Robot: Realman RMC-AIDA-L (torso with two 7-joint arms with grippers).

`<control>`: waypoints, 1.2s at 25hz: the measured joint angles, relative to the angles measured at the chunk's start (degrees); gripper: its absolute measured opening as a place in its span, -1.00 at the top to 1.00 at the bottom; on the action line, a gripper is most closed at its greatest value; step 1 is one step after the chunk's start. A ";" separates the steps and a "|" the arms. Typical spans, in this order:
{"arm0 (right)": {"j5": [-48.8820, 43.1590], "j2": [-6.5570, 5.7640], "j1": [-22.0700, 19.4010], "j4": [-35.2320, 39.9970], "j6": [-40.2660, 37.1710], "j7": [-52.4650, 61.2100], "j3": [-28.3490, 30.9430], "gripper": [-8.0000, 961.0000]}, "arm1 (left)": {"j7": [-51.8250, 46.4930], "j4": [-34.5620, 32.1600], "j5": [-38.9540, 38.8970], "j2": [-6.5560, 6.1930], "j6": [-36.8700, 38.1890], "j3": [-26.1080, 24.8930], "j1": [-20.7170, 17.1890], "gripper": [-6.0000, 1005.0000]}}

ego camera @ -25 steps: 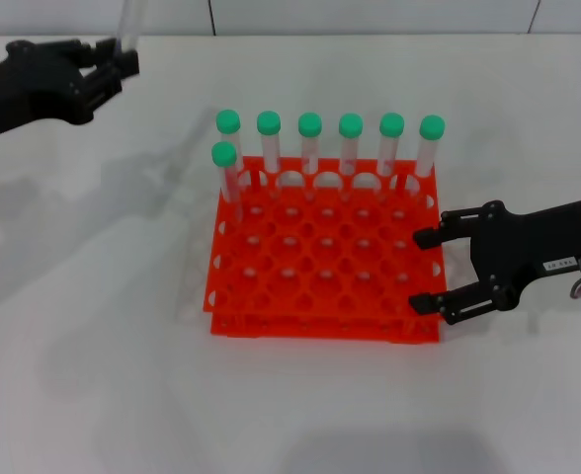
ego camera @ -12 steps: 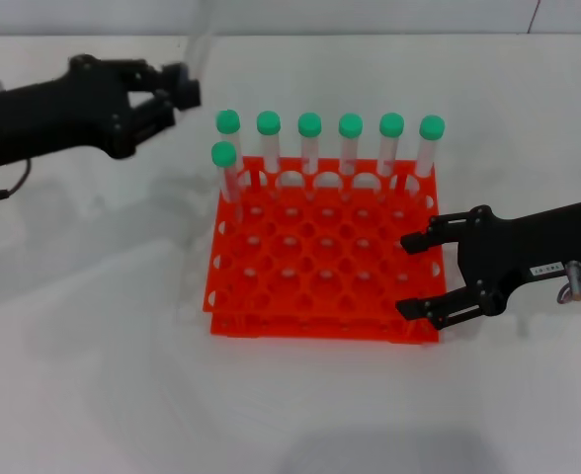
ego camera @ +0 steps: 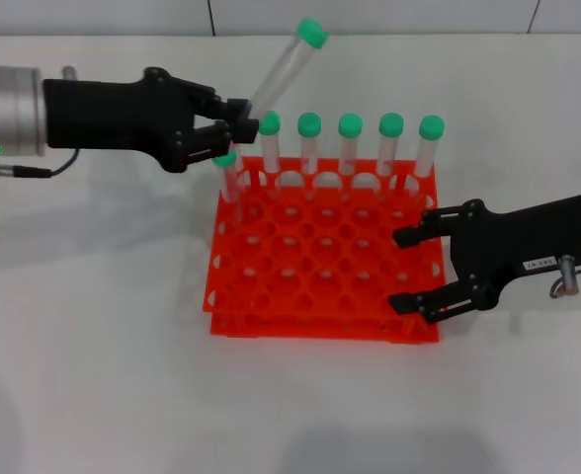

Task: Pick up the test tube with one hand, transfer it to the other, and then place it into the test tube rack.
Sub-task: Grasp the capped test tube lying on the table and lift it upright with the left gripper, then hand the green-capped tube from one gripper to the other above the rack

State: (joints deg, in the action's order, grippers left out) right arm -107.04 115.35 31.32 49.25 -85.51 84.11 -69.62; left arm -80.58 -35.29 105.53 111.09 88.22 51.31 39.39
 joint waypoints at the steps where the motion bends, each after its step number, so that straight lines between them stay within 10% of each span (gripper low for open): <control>1: 0.13 0.04 0.05 0.14 0.00 0.00 -0.07 -0.66 | 0.15 1.11 0.74 -0.17 -0.20 0.04 0.79 0.60; 11: 0.87 0.14 0.13 0.42 -0.39 0.10 -0.23 -0.65 | 1.01 4.99 10.02 1.59 -2.31 0.30 6.30 0.60; 30: 2.08 -0.19 0.56 0.50 -0.52 0.62 0.40 -0.65 | 5.49 5.68 11.25 4.47 -5.34 0.25 4.63 0.60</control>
State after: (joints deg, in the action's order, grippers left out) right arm -104.95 115.16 31.88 49.75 -86.03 84.72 -69.22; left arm -75.09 -29.62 116.78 115.56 82.87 51.57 44.02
